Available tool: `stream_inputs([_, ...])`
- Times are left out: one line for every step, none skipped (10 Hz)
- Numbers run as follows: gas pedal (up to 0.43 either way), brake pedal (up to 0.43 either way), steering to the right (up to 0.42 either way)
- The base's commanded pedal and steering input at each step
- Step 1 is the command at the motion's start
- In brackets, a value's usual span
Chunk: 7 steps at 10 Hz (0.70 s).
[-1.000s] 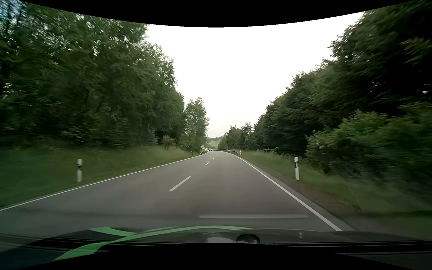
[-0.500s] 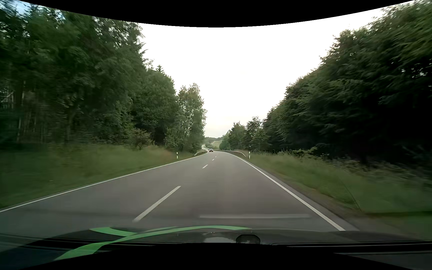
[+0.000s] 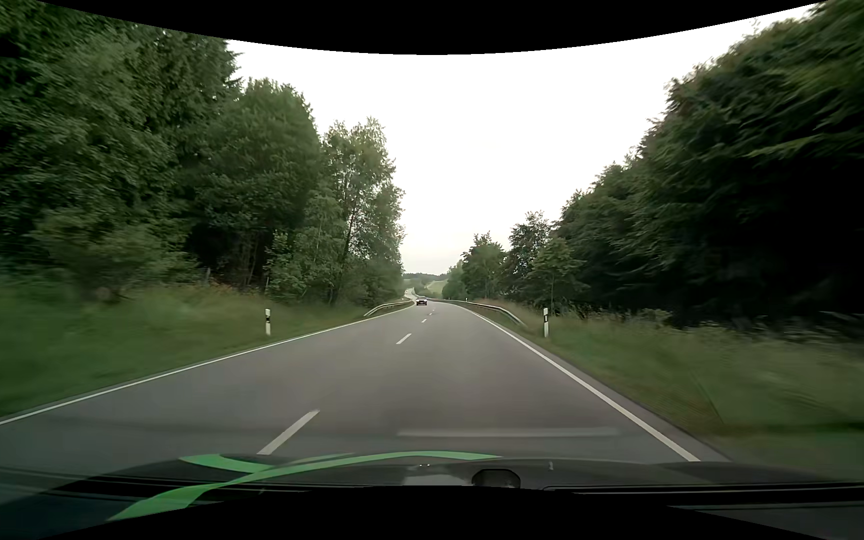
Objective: Follow the waypoints while adhering to traffic rules and regulations
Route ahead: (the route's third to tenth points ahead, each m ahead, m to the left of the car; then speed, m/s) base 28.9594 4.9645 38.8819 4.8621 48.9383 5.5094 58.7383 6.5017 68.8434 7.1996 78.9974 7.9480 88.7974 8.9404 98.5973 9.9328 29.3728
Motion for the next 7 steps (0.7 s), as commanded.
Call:
stream_inputs([0.177, 0.000, -0.006])
stream_inputs([0.189, 0.000, -0.006])
stream_inputs([0.189, 0.000, -0.006])
stream_inputs([0.209, 0.000, -0.005])
stream_inputs([0.228, 0.000, -0.006])
stream_inputs([0.228, 0.000, -0.006])
stream_inputs([0.228, 0.000, -0.006])
